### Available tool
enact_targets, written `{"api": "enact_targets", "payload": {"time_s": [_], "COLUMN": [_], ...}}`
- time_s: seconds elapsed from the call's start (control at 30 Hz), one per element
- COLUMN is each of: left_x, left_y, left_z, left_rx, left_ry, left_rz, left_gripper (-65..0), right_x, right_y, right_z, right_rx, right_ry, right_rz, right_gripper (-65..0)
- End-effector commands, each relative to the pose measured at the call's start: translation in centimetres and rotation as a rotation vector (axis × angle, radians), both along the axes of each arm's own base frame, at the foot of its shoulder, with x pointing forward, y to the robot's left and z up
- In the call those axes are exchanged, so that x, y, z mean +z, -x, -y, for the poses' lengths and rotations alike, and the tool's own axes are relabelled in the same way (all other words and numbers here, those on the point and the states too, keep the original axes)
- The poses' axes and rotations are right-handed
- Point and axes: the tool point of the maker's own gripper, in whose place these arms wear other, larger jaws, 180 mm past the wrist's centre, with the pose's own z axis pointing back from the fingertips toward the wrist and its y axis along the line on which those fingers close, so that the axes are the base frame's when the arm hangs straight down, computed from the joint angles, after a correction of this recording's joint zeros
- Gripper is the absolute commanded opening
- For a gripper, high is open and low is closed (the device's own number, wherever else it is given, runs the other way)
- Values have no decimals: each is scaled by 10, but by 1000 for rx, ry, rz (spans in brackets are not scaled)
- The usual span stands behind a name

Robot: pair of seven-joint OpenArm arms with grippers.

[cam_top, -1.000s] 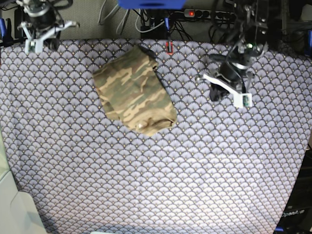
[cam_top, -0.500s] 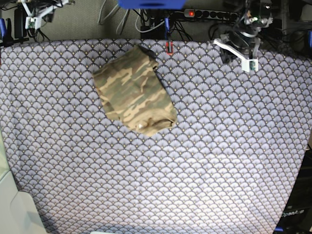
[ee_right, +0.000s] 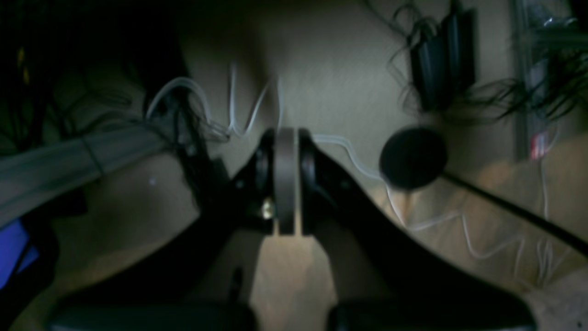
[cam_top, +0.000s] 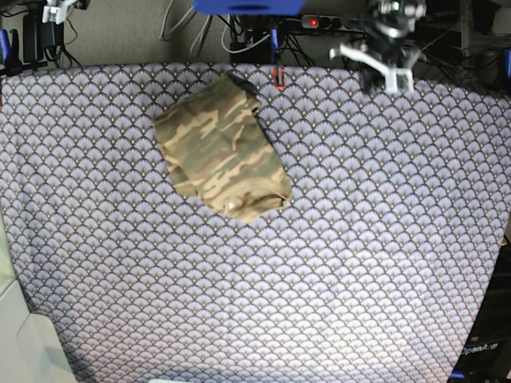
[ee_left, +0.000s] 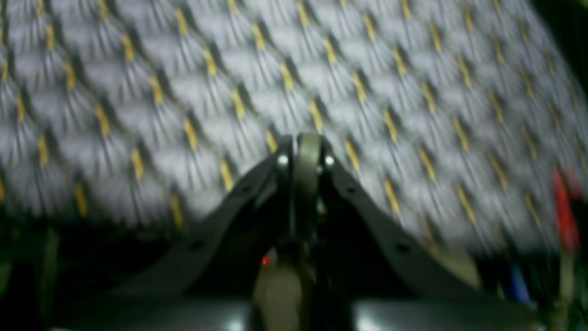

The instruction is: Fold the T-shirt properly

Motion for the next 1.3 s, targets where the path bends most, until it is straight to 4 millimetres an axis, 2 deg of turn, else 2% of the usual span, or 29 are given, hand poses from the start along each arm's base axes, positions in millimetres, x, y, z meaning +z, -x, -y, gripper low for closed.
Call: {"api": "enact_targets", "payload": {"time_s": [0.0,0.07,0.13,0.23,0.3,0.5,0.57,0.63,0.7,0.8,0.87,0.97,1.07,1.13,1.27], "left_x": [-9,18,42,72,79,73,62,54,37,8,-12,-38,-70,-90,-133], "left_y": [28,10,-5,-20,-21,2,19,27,44,67,82,91,104,104,112], "left_z": [9,15,22,23,22,21,20,17,12,7,1,3,6,0,-14], "left_rx": [-24,-36,-47,-52,-54,-51,-51,-45,-31,-12,6,6,-2,12,42], "left_ry": [17,24,36,33,28,26,24,20,14,9,2,7,8,-2,-27], "left_rz": [-125,-52,4,55,59,25,-28,-48,-86,-148,-193,-239,-310,-345,-450], "left_gripper": [-631,-630,-629,-629,-629,-629,-630,-630,-630,-630,-630,-630,-630,-630,-631], "right_x": [12,26,35,40,40,35,30,25,18,4,-7,-28,-50,-62,-92], "right_y": [1,-11,-22,-20,-18,-5,9,18,34,42,54,55,67,70,70], "right_z": [-2,0,-6,-10,-9,-1,3,7,14,21,20,9,8,16,15], "right_rx": [20,37,47,58,59,45,31,22,12,-20,-33,-38,-73,-89,-102], "right_ry": [-3,0,-15,-26,-23,-5,7,16,32,53,34,-35,-66,-59,-100], "right_rz": [29,72,106,104,99,66,34,11,-32,-56,-83,-85,-116,-134,-171], "right_gripper": [-650,-650,-650,-650,-650,-650,-650,-650,-650,-650,-650,-650,-650,-650,-650]}}
